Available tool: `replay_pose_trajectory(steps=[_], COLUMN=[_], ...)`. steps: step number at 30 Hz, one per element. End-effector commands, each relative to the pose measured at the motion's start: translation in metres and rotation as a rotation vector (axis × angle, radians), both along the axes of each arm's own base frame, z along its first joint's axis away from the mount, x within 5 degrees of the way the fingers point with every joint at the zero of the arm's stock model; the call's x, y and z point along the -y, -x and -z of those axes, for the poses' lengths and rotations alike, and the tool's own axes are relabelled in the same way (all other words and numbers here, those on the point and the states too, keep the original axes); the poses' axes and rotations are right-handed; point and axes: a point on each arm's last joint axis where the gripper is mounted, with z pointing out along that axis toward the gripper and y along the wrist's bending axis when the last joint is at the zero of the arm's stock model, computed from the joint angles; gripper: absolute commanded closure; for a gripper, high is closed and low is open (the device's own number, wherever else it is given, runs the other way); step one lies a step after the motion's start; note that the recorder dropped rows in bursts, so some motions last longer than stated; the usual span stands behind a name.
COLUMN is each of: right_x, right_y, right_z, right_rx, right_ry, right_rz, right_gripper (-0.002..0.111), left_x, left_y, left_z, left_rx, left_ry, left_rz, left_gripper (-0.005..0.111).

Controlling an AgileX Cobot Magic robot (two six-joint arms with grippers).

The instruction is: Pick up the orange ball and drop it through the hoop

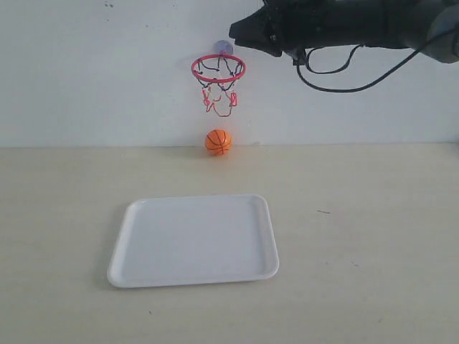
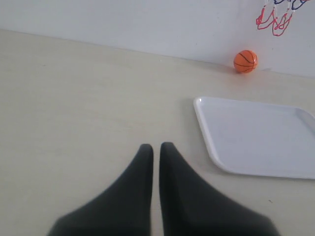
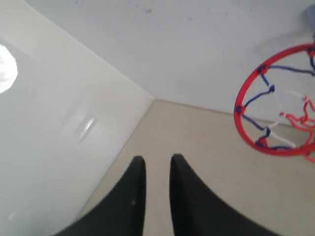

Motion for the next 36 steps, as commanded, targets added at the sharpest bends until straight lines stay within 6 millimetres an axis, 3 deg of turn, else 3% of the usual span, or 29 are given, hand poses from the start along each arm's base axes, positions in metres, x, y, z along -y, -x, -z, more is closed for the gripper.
replay_pose_trajectory(steps=[1,5,11,18,23,26,31,36], right_x=[0.019,0.024,0.028,0.033,0.029,0.022,0.017,0.023], right_y=[0.013,0.013,0.024,0.054,0.099,0.139,0.205,0.258], right_z=[-0.006,-0.003,-0.001,-0.006,0.026,0.054,0.106,0.130], right_rx=[-0.047,-0.130,-0.220,-0.239,-0.336,-0.400,-0.446,-0.467], right_ry=[0.025,0.039,0.259,0.306,0.363,0.395,0.424,0.407], right_rz=[-0.141,-0.126,-0.065,-0.085,-0.172,-0.237,-0.159,-0.138], right_gripper=[0.108,0.108,0.108,0.108,0.108,0.108,0.108,0.108], left_x=[0.000,0.000,0.000,0.000,0.000,0.000,0.000,0.000], left_y=[0.000,0.000,0.000,0.000,0.000,0.000,0.000,0.000], left_z=[0.000,0.000,0.000,0.000,0.000,0.000,0.000,0.000], left_rx=[0.007,0.007,0.007,0.007,0.007,0.007,0.007,0.007], left_ry=[0.002,0.002,0.002,0.002,0.002,0.002,0.002,0.002], left_rz=[0.005,0.005,0.005,0.005,0.005,0.005,0.005,0.005], left_gripper=[0.103,0.103,0.103,0.103,0.103,0.103,0.103,0.103])
